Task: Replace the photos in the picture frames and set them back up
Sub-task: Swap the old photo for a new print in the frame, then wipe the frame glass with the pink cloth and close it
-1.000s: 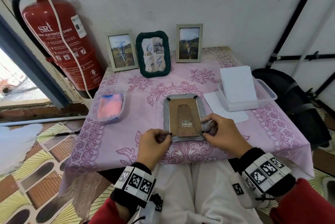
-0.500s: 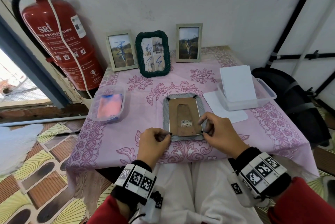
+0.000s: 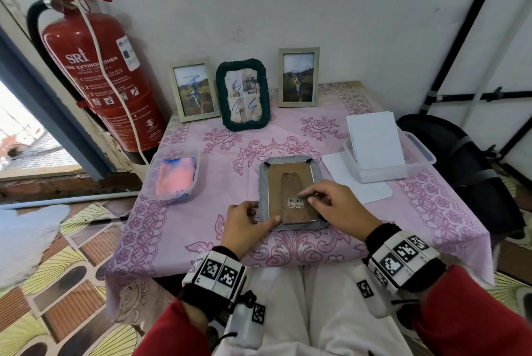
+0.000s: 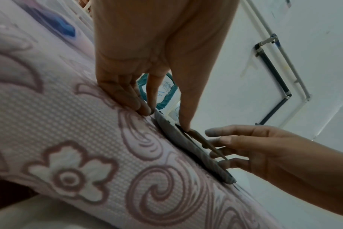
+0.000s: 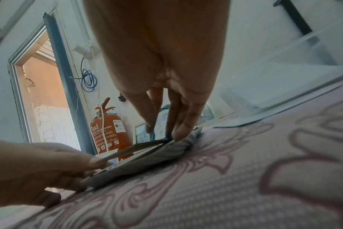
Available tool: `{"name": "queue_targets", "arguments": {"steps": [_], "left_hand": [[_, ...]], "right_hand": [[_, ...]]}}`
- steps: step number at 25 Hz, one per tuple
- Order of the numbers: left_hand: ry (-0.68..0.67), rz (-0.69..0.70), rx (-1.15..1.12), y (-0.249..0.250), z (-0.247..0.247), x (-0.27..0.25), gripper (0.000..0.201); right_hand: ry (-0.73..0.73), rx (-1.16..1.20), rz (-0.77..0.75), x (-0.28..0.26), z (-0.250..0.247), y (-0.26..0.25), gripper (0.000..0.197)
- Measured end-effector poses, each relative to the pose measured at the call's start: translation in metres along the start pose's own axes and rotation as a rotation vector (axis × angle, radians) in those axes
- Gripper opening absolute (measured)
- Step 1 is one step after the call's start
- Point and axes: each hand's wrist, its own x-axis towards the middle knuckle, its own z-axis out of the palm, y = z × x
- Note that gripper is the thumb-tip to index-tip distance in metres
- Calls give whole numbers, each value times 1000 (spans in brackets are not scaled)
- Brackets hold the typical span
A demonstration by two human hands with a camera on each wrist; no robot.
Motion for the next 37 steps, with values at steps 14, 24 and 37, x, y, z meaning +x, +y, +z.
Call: {"name": "queue_targets", "arguments": {"steps": [14, 24, 37], "left_hand": [[43, 262, -621, 54, 1, -16, 52], [113, 570, -432, 70, 10, -20, 38], [6, 344, -658, 57, -19, 24, 47]], "right_hand": [[240, 124, -16, 38, -1, -57, 36], [440, 431, -160, 38, -13, -73, 19], [504, 900, 4, 30, -24, -53, 15]]}}
